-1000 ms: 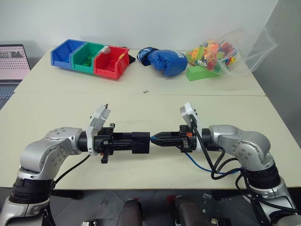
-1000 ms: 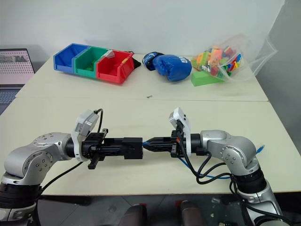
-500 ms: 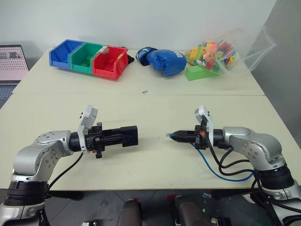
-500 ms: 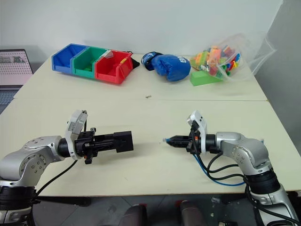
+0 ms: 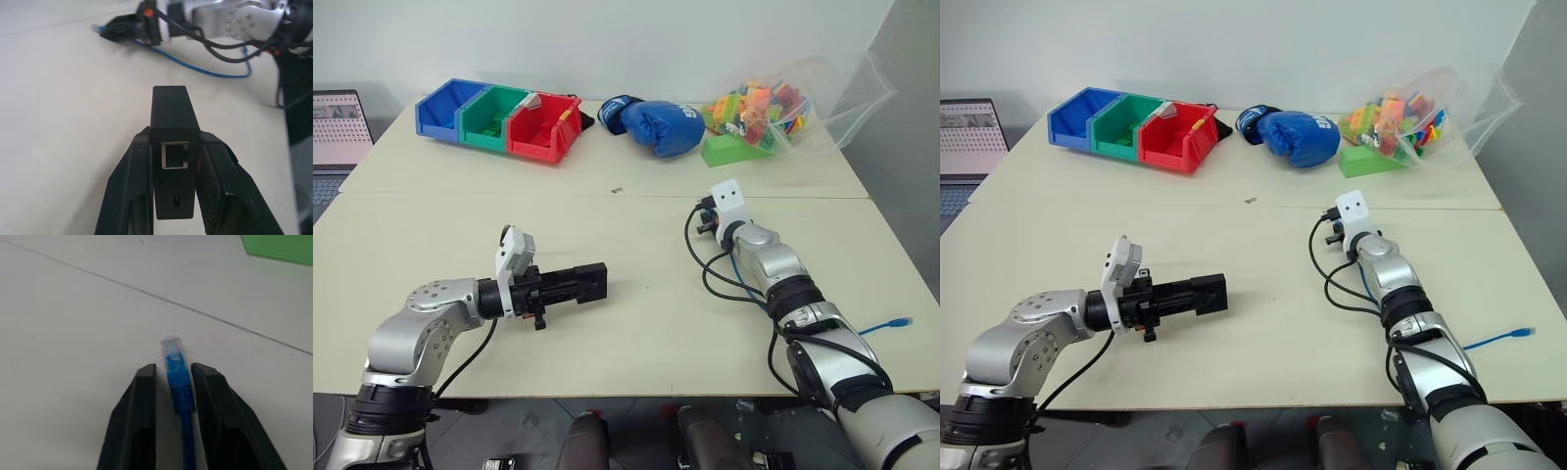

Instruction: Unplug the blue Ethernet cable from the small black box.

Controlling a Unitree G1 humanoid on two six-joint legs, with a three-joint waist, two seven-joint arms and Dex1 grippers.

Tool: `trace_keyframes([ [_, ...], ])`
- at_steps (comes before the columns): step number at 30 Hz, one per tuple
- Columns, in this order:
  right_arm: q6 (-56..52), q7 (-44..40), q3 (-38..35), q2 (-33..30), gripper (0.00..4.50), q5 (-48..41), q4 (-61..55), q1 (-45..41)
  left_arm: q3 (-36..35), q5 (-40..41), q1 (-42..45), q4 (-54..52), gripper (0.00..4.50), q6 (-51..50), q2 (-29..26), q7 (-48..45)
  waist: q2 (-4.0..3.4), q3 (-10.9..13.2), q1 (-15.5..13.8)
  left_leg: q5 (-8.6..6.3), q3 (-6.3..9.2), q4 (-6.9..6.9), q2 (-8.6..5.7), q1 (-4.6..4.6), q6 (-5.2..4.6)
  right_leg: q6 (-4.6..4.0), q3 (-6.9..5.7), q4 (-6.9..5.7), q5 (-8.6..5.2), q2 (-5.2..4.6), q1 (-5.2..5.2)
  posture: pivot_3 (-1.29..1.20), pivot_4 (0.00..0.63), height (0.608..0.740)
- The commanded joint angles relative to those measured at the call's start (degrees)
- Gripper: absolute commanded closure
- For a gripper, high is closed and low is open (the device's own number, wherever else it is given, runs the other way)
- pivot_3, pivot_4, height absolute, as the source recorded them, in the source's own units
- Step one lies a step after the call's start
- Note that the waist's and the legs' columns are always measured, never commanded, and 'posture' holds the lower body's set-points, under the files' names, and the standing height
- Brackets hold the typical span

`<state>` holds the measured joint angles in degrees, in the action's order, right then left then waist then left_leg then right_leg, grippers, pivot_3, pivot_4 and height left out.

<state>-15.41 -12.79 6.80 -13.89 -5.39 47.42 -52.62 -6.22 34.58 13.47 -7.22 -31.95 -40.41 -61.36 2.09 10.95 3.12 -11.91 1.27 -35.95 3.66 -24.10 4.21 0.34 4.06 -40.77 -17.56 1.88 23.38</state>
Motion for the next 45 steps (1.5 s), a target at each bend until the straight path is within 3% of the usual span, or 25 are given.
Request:
trace_keyframes([
  [1, -1.88, -6.13, -1.57, -2.19, 2.31, -1.55, -11.86, 2.27, -1.62, -2.75, 1.98, 2.29, 3.72, 4.44, 2.64, 4.74, -0.01, 0.01, -0.01, 0.0, 0.01, 0.0, 0.0, 0.01, 0.0, 0.0, 0.0, -0.03, 0.0, 0.0, 0.0, 0.0, 0.15, 0.74],
  [5, -10.64, -17.7, 1.4, -7.77, 1.38, -5.43, -37.63, 11.03, -2.21, -8.21, 5.9, 9.19, 3.72, 11.82, 7.04, 11.92, -0.06, 0.03, -0.69, 0.0, 0.13, -0.03, 0.0, -0.01, 0.0, 0.01, -0.04, -0.08, -0.01, 0.02, -0.01, 0.0, 0.15, 0.74],
  [11, -23.98, -27.92, 1.75, -12.6, 0.06, -16.64, -62.82, 15.81, -2.76, -19.5, 14.96, 27.2, 3.72, 26.69, 11.51, 26.41, -0.06, 0.03, -0.69, 0.0, 0.11, -0.07, 0.02, 0.02, -0.01, 0.04, -0.13, -0.11, 0.0, 0.07, -0.01, 0.0, 0.15, 0.74],
  [14, -31.85, -28.27, -0.04, -12.2, 0.06, -23.11, -68.87, 15.04, -2.23, -23.38, 18.52, 36.16, 3.72, 34.12, 12.37, 30.76, -0.05, 0.03, -0.75, 0.0, 0.11, -0.07, 0.03, 0.03, -0.01, 0.03, -0.16, -0.11, 0.0, 0.08, -0.03, 0.0, 0.15, 0.74],
  [18, -34.99, -27.37, 2.13, -12.97, 0.06, -23.07, -71.53, 14.07, -2.81, -25.26, 24.64, 50.43, 3.72, 41.2, 14.75, 35.81, -0.04, 0.03, -1.26, 0.0, 0.11, -0.1, -0.02, 0.01, -0.01, 0.05, -0.24, -0.09, 0.01, 0.05, -0.06, 0.0, 0.15, 0.74],
  [22, -35.68, -26.14, 3.01, -12.85, 0.06, -22.16, -71.24, 14.1, -3.5, -24.92, 27.82, 58.05, 3.72, 43.71, 16.07, 36.33, -0.03, 0.02, -1.29, 0.0, 0.11, -0.12, -0.04, -0.03, 0.0, 0.08, -0.27, -0.07, 0.02, 0.04, -0.06, 0.0, 0.15, 0.74],
  [24, -35.89, -25.69, 3.42, -12.75, 0.01, -21.93, -71.27, 14.18, -3.65, -24.27, 28.32, 59.84, 3.02, 43.95, 16.61, 35.02, -0.03, 0.02, -1.28, 0.0, 0.11, -0.12, -0.04, -0.02, 0.0, 0.08, -0.28, -0.08, 0.02, 0.04, -0.06, 0.0, 0.15, 0.74],
  [25, -35.96, -25.56, 3.51, -12.71, 0.01, -21.9, -71.31, 14.2, -3.8, -23.97, 28.47, 60.33, 3.0, 43.98, 16.8, 34.26, -0.03, 0.02, -1.28, 0.0, 0.1, -0.12, -0.04, -0.02, 0.0, 0.07, -0.28, -0.08, 0.03, 0.04, -0.06, 0.0, 0.15, 0.74],
  [32, -36.66, -24.68, 3.96, -12.66, 0.01, -21.83, -72.12, 14.88, -4.4, -22.83, 24.19, 54.71, 1.4, 41.91, 16.11, 30.73, -0.03, 0.02, -1.15, 0.01, 0.12, -0.11, -0.01, -0.02, 0.0, 0.07, -0.3, -0.09, 0.03, 0.05, -0.06, 0.0, 0.15, 0.74],
  [35, -36.78, -22.75, 3.11, -11.76, 0.01, -21.88, -72.66, 16.48, -5.02, -20.71, 16.63, 42.81, 0.7, 35.27, 14.07, 29.14, -0.03, 0.01, -0.9, 0.01, 0.11, -0.11, 0.0, 0.0, 0.01, 0.06, -0.28, -0.1, 0.03, 0.05, -0.06, 0.0, 0.15, 0.74],
  [42, -37.97, -19.96, -0.09, -10.71, 0.01, -23.94, -74.86, 20.82, -7.05, -15.96, 3.7, 19.61, 0.7, 18.1, 8.68, 28.17, -0.03, 0.02, -0.34, 0.01, 0.18, -0.09, 0.03, 0.03, 0.02, 0.07, -0.19, -0.14, 0.02, 0.02, -0.08, 0.0, 0.15, 0.74],
  [45, -37.84, -20.25, -1.44, -12.53, 0.01, -23.83, -75.42, 22.38, -6.87, -13.87, -0.97, 10.66, 0.7, 12.93, 3.81, 23.16, 0.0, 0.0, -0.42, 0.01, 0.21, -0.09, 0.02, 0.06, 0.02, 0.29, -0.21, -0.13, -0.09, 0.02, -0.12, 0.0, 0.15, 0.74],
])
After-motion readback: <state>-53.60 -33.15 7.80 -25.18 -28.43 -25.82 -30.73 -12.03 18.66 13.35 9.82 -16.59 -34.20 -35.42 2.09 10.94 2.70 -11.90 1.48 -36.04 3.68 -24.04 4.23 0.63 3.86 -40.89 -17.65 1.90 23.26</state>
